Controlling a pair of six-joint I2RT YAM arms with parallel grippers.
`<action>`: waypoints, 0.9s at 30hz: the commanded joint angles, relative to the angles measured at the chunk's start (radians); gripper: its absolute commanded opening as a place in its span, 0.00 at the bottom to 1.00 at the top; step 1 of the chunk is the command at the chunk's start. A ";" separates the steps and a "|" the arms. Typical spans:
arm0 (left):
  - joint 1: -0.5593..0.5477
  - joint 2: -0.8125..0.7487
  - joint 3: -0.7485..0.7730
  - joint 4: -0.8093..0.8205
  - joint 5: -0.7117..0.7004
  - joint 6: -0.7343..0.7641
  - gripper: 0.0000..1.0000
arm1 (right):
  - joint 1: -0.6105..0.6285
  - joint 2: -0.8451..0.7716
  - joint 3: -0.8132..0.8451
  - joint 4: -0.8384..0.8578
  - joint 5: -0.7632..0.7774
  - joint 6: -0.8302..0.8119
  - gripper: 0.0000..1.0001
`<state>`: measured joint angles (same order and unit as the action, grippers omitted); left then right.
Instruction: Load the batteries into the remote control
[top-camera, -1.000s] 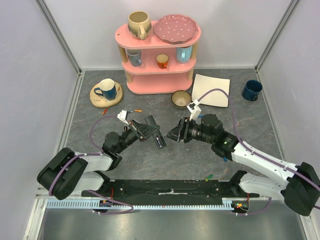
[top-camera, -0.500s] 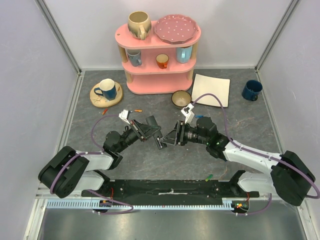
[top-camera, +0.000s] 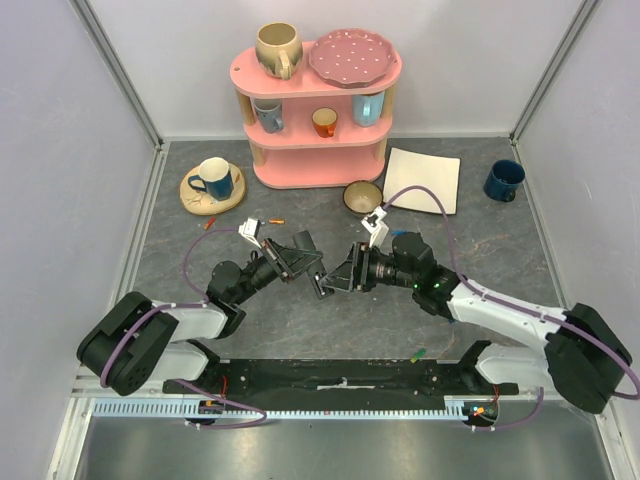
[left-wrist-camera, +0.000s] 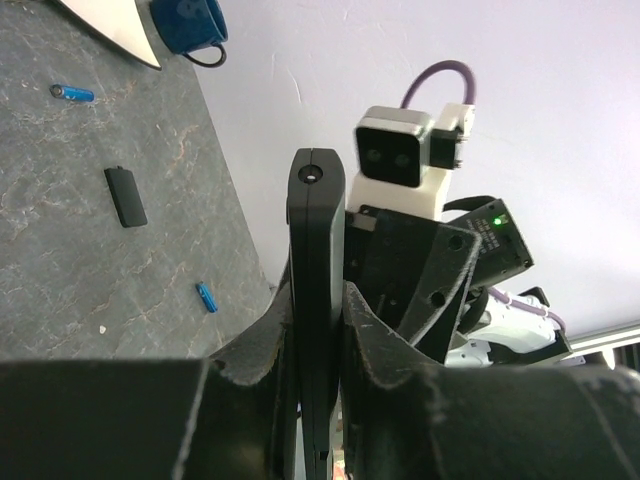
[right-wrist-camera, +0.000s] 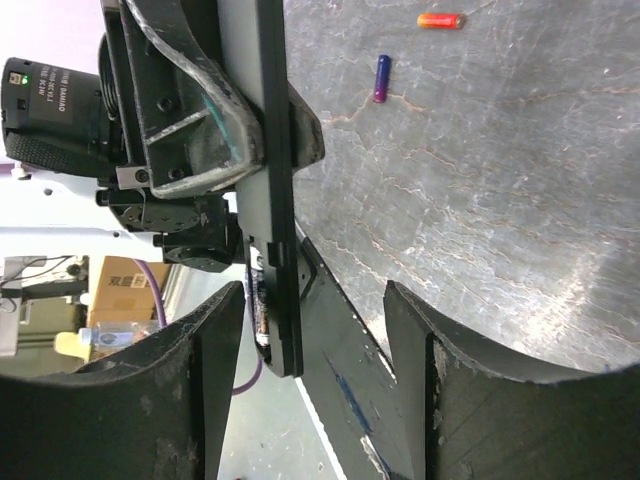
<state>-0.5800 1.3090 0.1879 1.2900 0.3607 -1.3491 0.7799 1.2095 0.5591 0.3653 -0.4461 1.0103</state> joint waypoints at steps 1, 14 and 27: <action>-0.001 -0.024 -0.013 0.315 0.000 0.013 0.02 | -0.010 -0.125 0.116 -0.204 0.062 -0.148 0.66; 0.000 -0.079 -0.088 0.295 0.012 0.025 0.02 | -0.034 -0.200 0.328 -0.798 0.775 -0.450 0.69; 0.000 -0.419 -0.177 -0.058 0.007 0.091 0.02 | -0.200 0.189 0.338 -0.655 0.917 -0.553 0.79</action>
<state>-0.5800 0.9966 0.0509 1.2827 0.3676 -1.3289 0.6392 1.3209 0.8703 -0.3748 0.4465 0.5049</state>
